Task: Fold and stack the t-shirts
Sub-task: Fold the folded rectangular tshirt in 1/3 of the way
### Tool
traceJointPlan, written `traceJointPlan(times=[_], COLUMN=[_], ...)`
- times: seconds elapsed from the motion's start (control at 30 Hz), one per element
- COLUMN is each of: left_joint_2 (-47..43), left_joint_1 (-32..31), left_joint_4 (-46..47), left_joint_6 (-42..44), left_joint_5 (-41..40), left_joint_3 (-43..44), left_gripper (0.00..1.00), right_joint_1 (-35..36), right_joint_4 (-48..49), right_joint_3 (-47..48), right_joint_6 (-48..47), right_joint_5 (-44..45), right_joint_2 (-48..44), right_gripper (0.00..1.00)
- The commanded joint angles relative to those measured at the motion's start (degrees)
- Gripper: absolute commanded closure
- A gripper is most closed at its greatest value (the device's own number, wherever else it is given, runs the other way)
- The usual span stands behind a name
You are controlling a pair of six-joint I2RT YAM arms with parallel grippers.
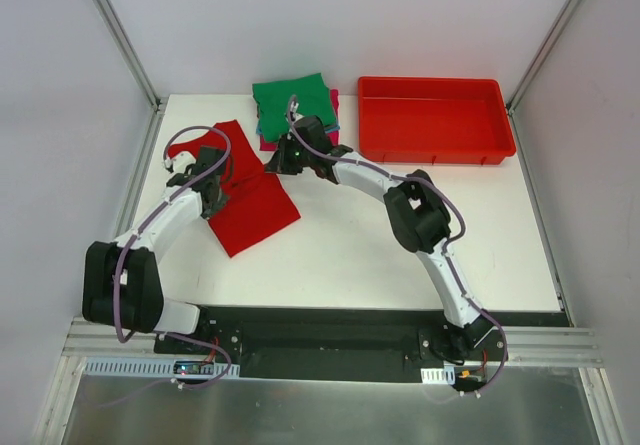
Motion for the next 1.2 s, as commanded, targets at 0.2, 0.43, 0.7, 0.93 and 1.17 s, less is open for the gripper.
traceJointPlan(times=[0.2,0.43,0.7,0.93,1.17], left_joint_2=[7.4,9.3,1.6,-11.1,-10.6], left_joint_1=[3.2,4.8,4.8,4.7,4.8], left_joint_4=[1.9,1.8,1.8,4.8,16.6], left_joint_6=[2.6,4.8,4.6,3.5,7.0], left_joint_5=[3.9,6.1,12.6,20.2,31.6], left_joint_3=[4.3,6.3,3.2,-6.2,-10.3], left_gripper=[0.94,0.36,0.01,0.01,0.01], right_joint_1=[-0.7,-1.1,-1.1,0.0,2.5], right_joint_4=[6.0,5.2,6.3,10.3,13.6], right_joint_3=[5.9,6.4,-4.7,-14.7,-26.2], right_joint_6=[2.7,3.1,0.0,-0.4,-5.9], right_joint_5=[-0.4,-1.3,-3.4,-9.4,-9.6], right_joint_2=[4.3,3.9,-5.9,-11.3,-18.1], right_gripper=[0.94,0.49,0.04,0.04,0.04])
